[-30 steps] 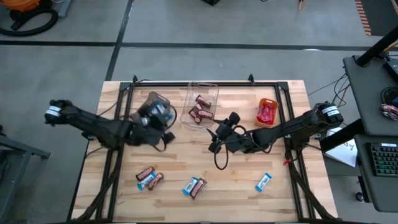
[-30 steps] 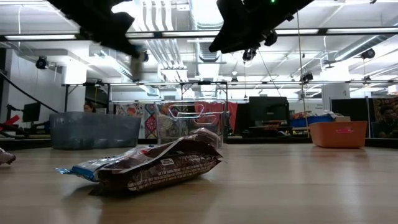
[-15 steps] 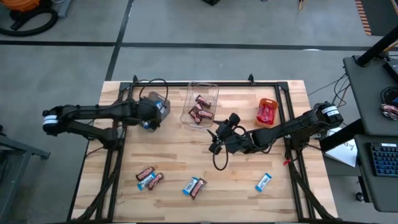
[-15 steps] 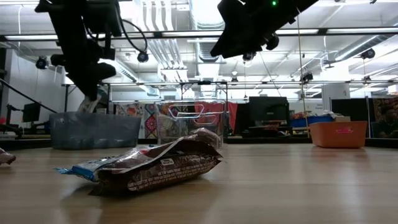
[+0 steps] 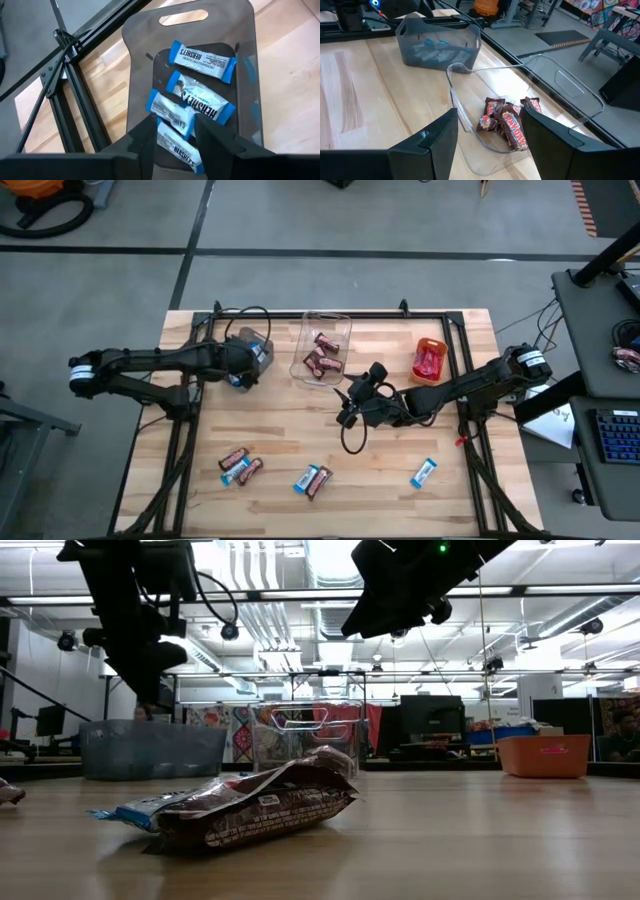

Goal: Sort candy
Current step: Put the brown chocolate into the transparent bin

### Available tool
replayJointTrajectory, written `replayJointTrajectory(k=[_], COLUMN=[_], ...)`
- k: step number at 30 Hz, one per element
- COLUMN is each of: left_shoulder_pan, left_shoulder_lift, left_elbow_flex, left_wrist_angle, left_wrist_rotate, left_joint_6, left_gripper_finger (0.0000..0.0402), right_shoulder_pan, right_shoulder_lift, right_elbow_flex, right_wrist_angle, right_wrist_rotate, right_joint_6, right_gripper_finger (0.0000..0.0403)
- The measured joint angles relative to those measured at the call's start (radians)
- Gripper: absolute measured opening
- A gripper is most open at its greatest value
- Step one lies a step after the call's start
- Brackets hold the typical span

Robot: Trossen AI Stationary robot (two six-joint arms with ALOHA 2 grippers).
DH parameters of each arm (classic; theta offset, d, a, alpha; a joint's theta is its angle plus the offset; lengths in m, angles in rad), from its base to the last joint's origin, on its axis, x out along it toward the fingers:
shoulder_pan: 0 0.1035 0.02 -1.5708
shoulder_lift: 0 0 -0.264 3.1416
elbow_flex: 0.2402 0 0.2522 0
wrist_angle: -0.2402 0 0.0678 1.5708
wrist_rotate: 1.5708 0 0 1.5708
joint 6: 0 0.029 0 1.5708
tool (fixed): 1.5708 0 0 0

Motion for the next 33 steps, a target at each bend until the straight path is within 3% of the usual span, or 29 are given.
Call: replayJointTrajectory(k=[12,18,22,28,33], left_shoulder_pan=[-0.133,-0.28,-0.402,-0.62,-0.766], left_shoulder_lift=[-0.002,-0.001,0.002,0.036,0.1], left_elbow_flex=[0.001,0.067,0.128,0.197,0.219], left_wrist_angle=[0.071,0.068,0.075,0.101,0.109], left_wrist_rotate=[0.001,0.001,0.007,0.122,0.283], left_joint_6=[-0.01,-0.045,-0.053,-0.092,-0.217], left_gripper_finger=[0.0121,0.0121,0.0121,0.0121,0.0121], right_shoulder_pan=[0.0,0.007,0.012,0.039,0.071], right_shoulder_lift=[0.0,-0.012,-0.031,-0.068,-0.102], right_elbow_flex=[0.0,0.0,0.0,0.0,0.0], right_wrist_angle=[-0.037,-0.046,-0.055,-0.091,-0.132], right_wrist_rotate=[-0.063,-0.093,-0.168,-0.287,-0.392], right_joint_6=[0.041,0.049,0.049,0.049,0.049], right_gripper_finger=[0.0212,0.0212,0.0212,0.0212,0.0212])
